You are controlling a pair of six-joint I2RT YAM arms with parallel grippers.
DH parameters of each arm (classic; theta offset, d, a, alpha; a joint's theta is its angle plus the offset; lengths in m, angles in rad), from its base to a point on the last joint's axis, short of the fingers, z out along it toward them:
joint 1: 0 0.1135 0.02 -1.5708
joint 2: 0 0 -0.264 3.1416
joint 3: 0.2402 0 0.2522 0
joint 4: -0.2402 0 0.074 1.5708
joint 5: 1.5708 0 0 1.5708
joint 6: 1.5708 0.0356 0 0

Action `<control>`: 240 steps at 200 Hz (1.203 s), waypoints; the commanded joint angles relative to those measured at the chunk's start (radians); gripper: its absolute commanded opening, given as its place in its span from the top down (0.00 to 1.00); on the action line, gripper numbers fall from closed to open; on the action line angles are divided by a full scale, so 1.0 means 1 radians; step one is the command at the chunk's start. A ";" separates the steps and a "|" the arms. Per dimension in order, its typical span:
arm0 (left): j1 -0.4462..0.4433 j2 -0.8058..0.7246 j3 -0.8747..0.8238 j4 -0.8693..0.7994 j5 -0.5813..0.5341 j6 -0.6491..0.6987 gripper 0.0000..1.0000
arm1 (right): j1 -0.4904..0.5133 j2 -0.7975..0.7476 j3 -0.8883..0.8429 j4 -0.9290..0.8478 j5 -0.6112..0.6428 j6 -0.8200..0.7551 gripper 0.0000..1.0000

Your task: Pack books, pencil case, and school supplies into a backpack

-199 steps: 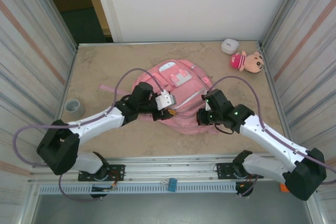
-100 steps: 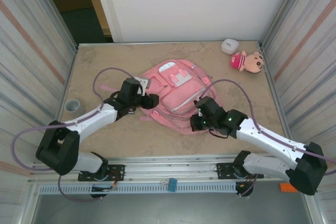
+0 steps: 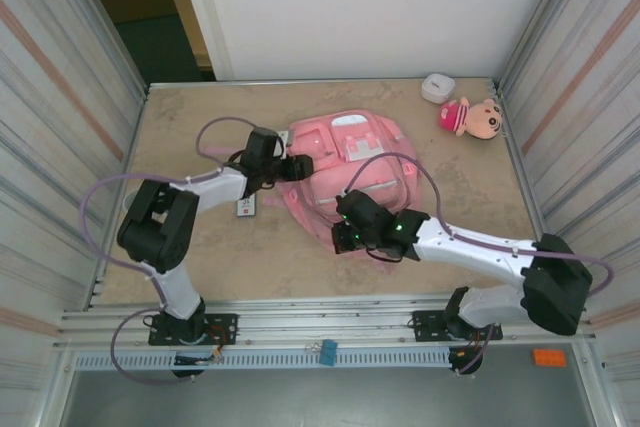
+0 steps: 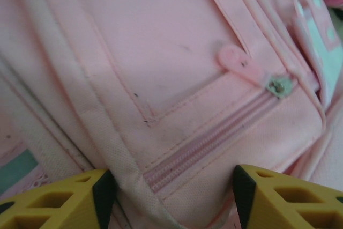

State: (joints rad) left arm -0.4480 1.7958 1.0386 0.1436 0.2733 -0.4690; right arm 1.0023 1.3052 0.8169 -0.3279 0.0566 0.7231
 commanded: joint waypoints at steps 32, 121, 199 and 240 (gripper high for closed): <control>0.025 -0.021 0.091 -0.050 0.037 -0.050 0.35 | 0.015 0.108 0.112 0.084 -0.007 0.015 1.00; -0.015 -0.438 -0.295 -0.223 0.047 -0.616 0.49 | 0.001 0.108 0.101 0.083 -0.049 -0.023 1.00; -0.066 -0.369 -0.329 -0.071 0.128 -0.789 0.61 | 0.002 0.115 0.102 0.091 -0.058 -0.027 1.00; -0.089 -0.331 -0.338 -0.021 0.134 -0.830 0.70 | 0.002 0.114 0.102 0.095 -0.059 -0.029 1.00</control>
State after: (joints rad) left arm -0.5270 1.4429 0.7204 0.0681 0.3866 -1.2449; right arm 1.0012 1.4155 0.8989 -0.2760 0.0273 0.7216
